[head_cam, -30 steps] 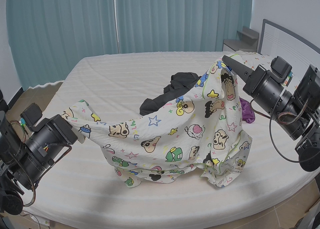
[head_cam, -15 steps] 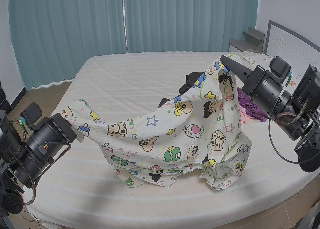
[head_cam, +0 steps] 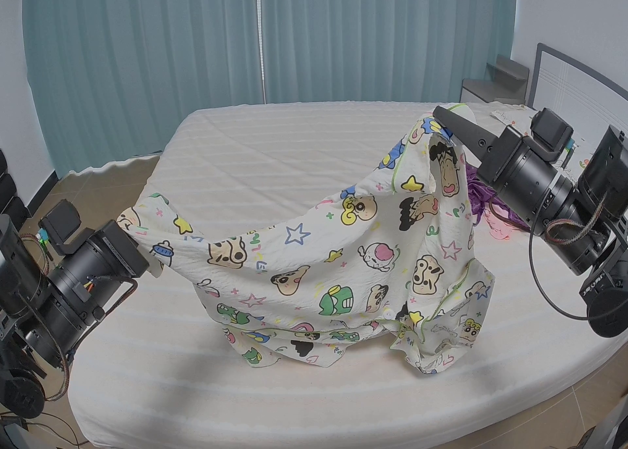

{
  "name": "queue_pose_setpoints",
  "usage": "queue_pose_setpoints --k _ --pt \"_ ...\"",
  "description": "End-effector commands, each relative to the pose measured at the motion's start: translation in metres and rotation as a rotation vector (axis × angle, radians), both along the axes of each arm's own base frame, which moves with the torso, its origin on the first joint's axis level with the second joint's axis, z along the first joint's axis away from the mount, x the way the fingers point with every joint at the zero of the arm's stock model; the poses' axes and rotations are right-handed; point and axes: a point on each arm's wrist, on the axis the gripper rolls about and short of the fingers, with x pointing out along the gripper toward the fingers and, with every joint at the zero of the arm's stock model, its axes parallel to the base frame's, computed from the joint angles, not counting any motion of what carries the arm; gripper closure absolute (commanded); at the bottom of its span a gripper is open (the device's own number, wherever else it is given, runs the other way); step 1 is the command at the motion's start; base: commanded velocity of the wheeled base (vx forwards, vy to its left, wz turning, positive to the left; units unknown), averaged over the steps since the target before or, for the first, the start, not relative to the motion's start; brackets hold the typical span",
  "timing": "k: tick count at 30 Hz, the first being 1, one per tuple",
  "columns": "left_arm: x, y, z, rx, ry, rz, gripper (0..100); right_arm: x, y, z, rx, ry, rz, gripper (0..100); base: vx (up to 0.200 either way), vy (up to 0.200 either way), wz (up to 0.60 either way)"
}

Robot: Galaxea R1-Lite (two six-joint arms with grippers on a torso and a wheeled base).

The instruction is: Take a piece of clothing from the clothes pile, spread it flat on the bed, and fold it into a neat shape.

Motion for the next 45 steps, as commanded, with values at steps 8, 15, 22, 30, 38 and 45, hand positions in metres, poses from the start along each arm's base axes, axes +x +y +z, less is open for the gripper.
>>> queue_pose_setpoints --k 8,15,22,30,38,45 --pt "-0.004 0.000 -0.007 0.016 0.024 -0.006 100 -0.011 -0.008 0.009 0.012 -0.022 -0.022 100 -0.025 0.000 0.00" --pt "-0.010 0.003 -0.001 0.009 -0.008 -0.005 100 -0.026 -0.021 0.019 0.017 -0.056 -0.035 100 -0.200 0.000 0.00" --pt "-0.024 0.010 0.009 -0.016 -0.065 0.001 100 -0.045 -0.032 0.024 0.028 -0.083 -0.034 100 -0.200 0.000 0.00" --pt "-0.052 0.024 0.029 0.006 -0.218 0.014 100 -0.088 -0.051 0.053 0.092 -0.211 -0.004 100 -0.075 0.000 0.00" --pt "-0.076 0.030 0.035 0.087 -0.255 -0.002 100 -0.126 -0.068 0.068 0.097 -0.261 0.049 100 0.000 0.000 0.00" --pt "-0.095 0.039 0.042 0.118 -0.311 0.004 100 -0.146 -0.082 0.079 0.116 -0.335 0.093 100 0.000 0.000 0.00"
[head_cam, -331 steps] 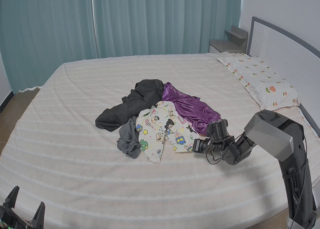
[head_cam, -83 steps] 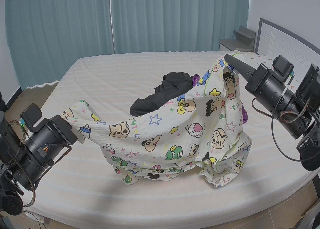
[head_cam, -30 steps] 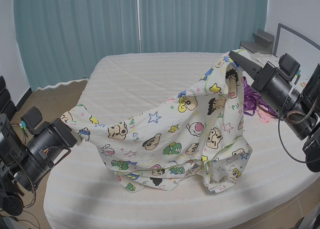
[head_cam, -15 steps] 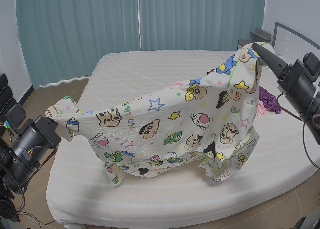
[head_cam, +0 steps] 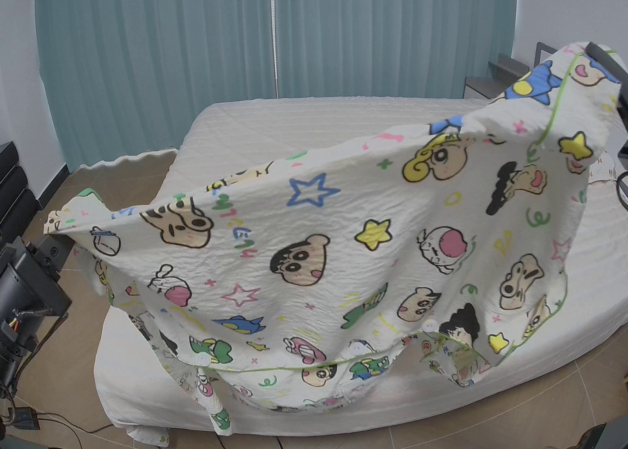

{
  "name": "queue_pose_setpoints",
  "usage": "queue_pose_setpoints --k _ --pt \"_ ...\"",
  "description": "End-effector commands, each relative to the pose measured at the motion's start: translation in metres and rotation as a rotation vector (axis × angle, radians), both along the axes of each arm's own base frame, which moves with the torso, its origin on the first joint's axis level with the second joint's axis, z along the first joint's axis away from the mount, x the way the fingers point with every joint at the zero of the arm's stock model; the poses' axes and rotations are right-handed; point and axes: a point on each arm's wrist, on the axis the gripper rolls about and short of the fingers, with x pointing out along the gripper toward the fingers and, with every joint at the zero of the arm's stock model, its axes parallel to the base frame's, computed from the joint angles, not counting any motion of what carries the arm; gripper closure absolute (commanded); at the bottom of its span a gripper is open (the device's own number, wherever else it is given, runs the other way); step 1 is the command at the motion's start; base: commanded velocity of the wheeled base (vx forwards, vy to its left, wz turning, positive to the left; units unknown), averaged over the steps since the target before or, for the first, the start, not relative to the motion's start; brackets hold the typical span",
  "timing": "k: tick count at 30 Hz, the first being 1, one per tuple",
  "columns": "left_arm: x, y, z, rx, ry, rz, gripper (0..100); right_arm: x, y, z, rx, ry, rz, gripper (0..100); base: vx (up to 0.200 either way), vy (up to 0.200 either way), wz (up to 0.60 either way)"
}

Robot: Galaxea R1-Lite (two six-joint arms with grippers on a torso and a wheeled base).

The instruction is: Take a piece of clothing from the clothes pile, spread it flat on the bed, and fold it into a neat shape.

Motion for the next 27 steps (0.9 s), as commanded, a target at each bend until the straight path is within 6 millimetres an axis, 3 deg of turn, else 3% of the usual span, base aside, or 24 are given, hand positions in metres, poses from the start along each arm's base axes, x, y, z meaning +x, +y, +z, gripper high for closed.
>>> queue_pose_setpoints --k 1,7,14,19,27 --pt "-0.019 0.010 0.012 -0.013 -0.095 0.006 100 -0.023 -0.015 0.012 0.033 -0.072 0.031 100 0.000 0.000 0.00" --pt "-0.026 0.014 0.014 0.015 -0.081 0.012 100 -0.036 -0.025 0.012 -0.003 -0.053 0.055 100 0.000 0.000 0.00" --pt "-0.025 0.013 0.006 0.051 -0.019 0.011 100 -0.033 -0.024 0.009 -0.025 -0.018 0.042 100 0.000 0.000 0.00" --pt "-0.023 0.012 0.001 0.079 0.031 0.013 100 -0.021 -0.019 0.010 -0.052 0.021 0.011 100 0.000 0.000 0.00" --pt "-0.008 0.005 -0.014 0.137 0.152 0.018 100 0.017 -0.005 -0.009 -0.130 0.140 -0.050 100 0.000 0.000 0.00"
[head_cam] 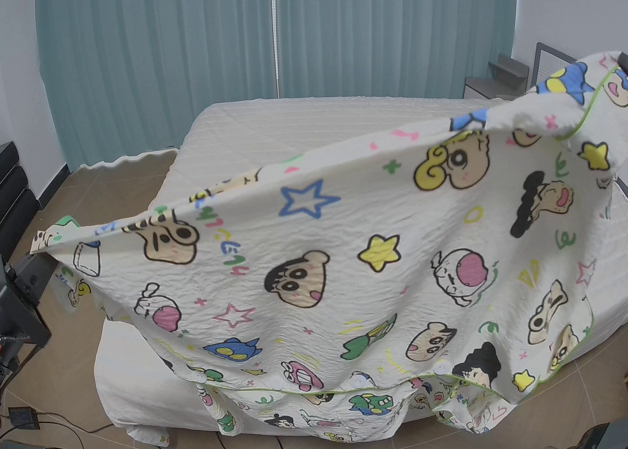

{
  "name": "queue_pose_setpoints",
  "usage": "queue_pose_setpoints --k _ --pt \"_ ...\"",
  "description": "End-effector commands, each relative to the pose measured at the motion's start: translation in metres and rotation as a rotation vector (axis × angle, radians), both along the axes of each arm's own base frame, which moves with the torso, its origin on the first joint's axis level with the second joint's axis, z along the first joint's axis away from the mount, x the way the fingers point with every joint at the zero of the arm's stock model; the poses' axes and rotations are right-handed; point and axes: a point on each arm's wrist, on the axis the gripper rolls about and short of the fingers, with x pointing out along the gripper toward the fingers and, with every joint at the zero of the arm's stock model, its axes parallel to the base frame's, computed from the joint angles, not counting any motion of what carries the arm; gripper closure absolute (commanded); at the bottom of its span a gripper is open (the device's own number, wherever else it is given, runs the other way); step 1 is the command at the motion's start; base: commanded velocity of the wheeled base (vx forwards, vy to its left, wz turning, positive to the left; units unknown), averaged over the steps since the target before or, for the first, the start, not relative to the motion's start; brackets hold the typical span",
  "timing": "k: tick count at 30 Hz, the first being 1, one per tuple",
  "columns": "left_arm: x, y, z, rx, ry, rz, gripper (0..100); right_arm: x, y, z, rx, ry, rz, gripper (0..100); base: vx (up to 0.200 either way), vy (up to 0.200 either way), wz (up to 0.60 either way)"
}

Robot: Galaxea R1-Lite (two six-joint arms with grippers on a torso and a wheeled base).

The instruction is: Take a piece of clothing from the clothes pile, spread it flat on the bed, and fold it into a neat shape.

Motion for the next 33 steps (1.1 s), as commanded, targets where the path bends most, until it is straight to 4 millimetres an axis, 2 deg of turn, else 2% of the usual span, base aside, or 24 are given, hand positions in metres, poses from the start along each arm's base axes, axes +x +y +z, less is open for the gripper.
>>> queue_pose_setpoints --k 1,11,13,16,17,19,22,23,29,33 --pt "0.014 -0.007 -0.010 0.035 0.080 0.011 100 0.027 0.011 -0.014 -0.052 0.085 -0.033 100 0.000 0.000 0.00" --pt "0.055 -0.024 -0.022 -0.009 0.263 0.023 100 0.070 0.020 -0.035 -0.112 0.191 -0.113 100 0.000 0.000 0.00" --pt "0.068 -0.028 -0.024 -0.023 0.302 0.038 100 0.078 0.023 -0.042 -0.135 0.209 -0.120 100 0.000 0.000 0.00" --pt "0.089 -0.031 -0.026 -0.018 0.337 0.074 100 0.092 0.028 -0.050 -0.157 0.218 -0.133 100 0.200 0.000 0.00" --pt "0.089 -0.031 -0.026 -0.018 0.337 0.074 100 0.092 0.028 -0.050 -0.157 0.218 -0.133 100 0.200 0.000 0.00" --pt "0.107 -0.034 -0.025 -0.015 0.352 0.086 100 0.107 0.031 -0.055 -0.154 0.214 -0.152 100 0.200 0.000 0.00" --pt "0.119 -0.036 -0.025 -0.014 0.363 0.069 100 0.122 0.032 -0.060 -0.150 0.217 -0.176 100 0.200 0.000 0.00" --pt "0.129 -0.038 -0.027 -0.009 0.377 0.057 100 0.132 0.032 -0.063 -0.150 0.221 -0.193 100 0.200 0.000 0.00" --pt "0.173 -0.044 -0.046 0.013 0.455 0.088 100 0.159 0.037 -0.072 -0.157 0.243 -0.217 100 0.200 0.000 0.00" --pt "0.209 -0.045 -0.061 0.021 0.494 0.125 100 0.183 0.039 -0.089 -0.179 0.293 -0.237 100 0.200 0.000 0.00"
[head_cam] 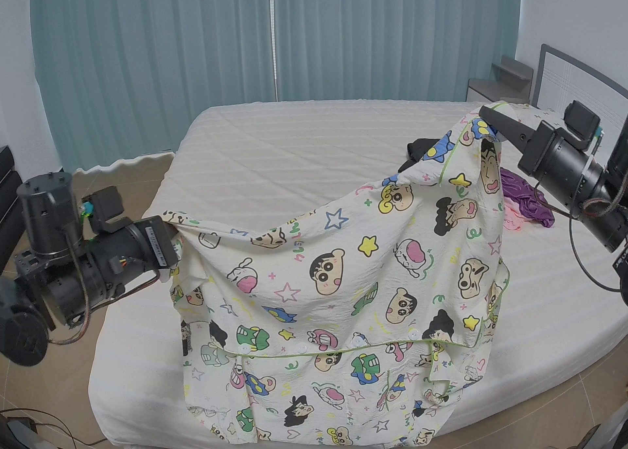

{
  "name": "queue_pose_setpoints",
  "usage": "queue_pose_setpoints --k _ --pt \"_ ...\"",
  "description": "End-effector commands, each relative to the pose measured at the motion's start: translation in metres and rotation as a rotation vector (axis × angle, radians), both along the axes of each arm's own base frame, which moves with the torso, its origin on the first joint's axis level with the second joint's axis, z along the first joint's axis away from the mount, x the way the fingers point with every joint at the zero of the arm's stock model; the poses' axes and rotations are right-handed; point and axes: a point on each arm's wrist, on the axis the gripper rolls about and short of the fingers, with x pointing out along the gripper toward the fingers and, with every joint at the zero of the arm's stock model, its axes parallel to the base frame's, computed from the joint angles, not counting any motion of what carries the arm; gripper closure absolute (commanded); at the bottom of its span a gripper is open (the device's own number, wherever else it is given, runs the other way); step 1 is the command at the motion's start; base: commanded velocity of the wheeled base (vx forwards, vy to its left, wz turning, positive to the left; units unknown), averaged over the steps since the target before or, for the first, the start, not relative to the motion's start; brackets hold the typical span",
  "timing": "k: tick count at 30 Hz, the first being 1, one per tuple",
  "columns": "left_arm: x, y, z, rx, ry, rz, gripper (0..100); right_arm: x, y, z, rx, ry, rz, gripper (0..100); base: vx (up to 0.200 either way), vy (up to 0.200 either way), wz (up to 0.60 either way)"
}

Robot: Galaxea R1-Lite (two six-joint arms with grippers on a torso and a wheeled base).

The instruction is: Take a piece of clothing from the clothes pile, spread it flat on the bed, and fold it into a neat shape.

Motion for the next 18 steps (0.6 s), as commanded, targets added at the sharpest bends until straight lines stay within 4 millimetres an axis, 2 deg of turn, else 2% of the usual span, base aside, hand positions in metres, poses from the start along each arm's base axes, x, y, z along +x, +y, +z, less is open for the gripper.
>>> queue_pose_setpoints --k 1,2,7,11,13,16,17,18 --pt "0.061 -0.004 -0.032 0.029 0.095 0.050 100 0.046 0.006 -0.032 -0.037 0.094 -0.038 100 0.200 0.000 0.00" --pt "0.061 -0.004 -0.032 0.029 0.095 0.050 100 0.046 0.006 -0.032 -0.037 0.094 -0.038 100 0.200 0.000 0.00" --pt "0.102 -0.010 -0.049 0.039 0.113 0.075 100 0.090 0.018 -0.057 -0.048 0.146 -0.066 100 0.200 0.000 0.00" --pt "0.130 -0.011 -0.064 0.040 0.127 0.092 100 0.121 0.027 -0.080 -0.047 0.181 -0.128 100 0.000 0.000 0.00" --pt "0.141 -0.010 -0.077 0.047 0.149 0.103 100 0.135 0.031 -0.094 -0.052 0.204 -0.148 100 0.000 0.000 0.00" --pt "0.157 -0.009 -0.098 0.057 0.181 0.119 100 0.151 0.036 -0.105 -0.050 0.207 -0.164 100 0.000 0.000 0.00" --pt "0.157 -0.009 -0.098 0.057 0.181 0.119 100 0.151 0.036 -0.105 -0.050 0.207 -0.164 100 0.000 0.000 0.00" --pt "0.169 -0.005 -0.109 0.060 0.190 0.140 100 0.164 0.041 -0.117 -0.051 0.214 -0.186 100 0.000 0.000 0.00"
